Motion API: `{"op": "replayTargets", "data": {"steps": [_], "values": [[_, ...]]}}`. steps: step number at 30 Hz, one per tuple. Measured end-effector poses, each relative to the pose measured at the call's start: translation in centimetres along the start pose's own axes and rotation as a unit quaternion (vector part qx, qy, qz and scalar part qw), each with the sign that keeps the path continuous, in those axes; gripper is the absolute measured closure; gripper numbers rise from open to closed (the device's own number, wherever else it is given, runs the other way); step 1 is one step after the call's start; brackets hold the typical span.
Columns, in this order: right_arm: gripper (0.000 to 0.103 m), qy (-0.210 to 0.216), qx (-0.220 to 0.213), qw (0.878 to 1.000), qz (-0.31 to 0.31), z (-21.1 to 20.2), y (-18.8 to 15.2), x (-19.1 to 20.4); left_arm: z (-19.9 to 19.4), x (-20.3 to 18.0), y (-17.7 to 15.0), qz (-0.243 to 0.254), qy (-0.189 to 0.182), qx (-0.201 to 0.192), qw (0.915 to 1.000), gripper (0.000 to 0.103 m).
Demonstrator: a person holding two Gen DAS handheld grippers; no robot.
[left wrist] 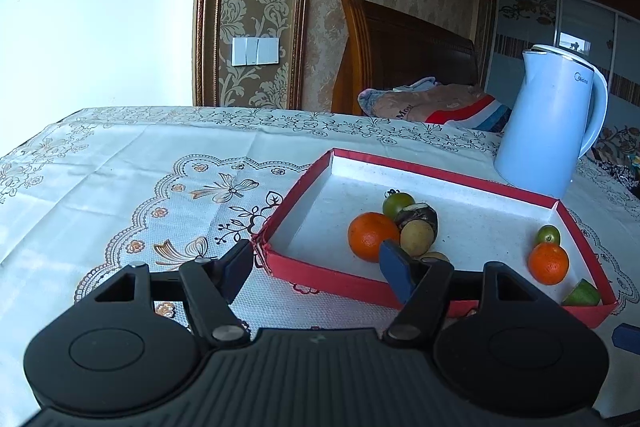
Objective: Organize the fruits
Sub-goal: 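Move both open grippers toward the two dark cylindrical vegetable pieces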
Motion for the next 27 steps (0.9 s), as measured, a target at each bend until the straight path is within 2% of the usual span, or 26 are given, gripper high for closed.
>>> {"op": "replayTargets", "data": {"steps": [1,7,11,12,14,15,16,19,23,25,27], "values": [[0.0,-0.008,-0.003,1.0,0.001,0.1,0.3,0.1,0.0,0.1,0.0,-0.003,0.0,0.0,1.0,0.027],[0.0,-0.036,0.009,0.999,-0.022,1.9,0.9,1.1,-0.2,0.2,0.2,-0.001,0.001,-0.005,1.0,0.027],[0.0,-0.032,0.012,0.999,-0.021,1.9,0.6,1.2,-0.3,0.5,0.5,-0.013,-0.001,-0.007,0.9999,0.026],[0.0,-0.025,0.009,0.999,-0.023,1.8,0.7,1.5,-0.4,0.7,0.5,-0.016,0.0,-0.007,0.9998,0.026],[0.0,0.031,0.01,0.999,-0.018,1.6,0.8,2.7,-0.5,0.9,0.5,-0.019,0.002,-0.006,0.9998,0.026],[0.0,0.057,0.009,0.998,0.0,1.3,1.0,2.9,-0.5,1.1,0.5,-0.02,0.003,-0.005,0.9998,0.026],[0.0,0.062,0.001,0.998,0.022,1.0,1.2,2.6,-0.6,1.3,0.3,-0.02,0.003,-0.002,0.9998,0.026],[0.0,0.002,-0.019,0.999,0.029,0.7,1.6,0.4,-1.0,1.6,-0.4,-0.02,0.001,0.006,0.9998,0.026],[0.0,0.032,0.003,0.999,0.043,0.5,0.3,-0.5,-1.6,0.6,-2.2,0.007,-0.038,0.027,0.9989,0.026],[0.0,0.01,-0.012,0.999,0.043,0.0,0.2,-1.5,-2.0,-0.5,-3.2,0.032,-0.055,0.034,0.9974,0.026],[0.0,-0.001,-0.027,0.999,0.045,-0.4,0.5,-2.1,-2.6,-2.0,-3.7,0.058,-0.086,0.029,0.9942,0.026]]}}
Point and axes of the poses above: each gripper's, at about its wrist camera, not at the fingertips, and z roughly the way its jaws point, x to its left, y to its top, the point moved 10 cm from there along z, roughly the way its jaws point, and after that the axes turned 1 degree about z, right-handed, at the moved point
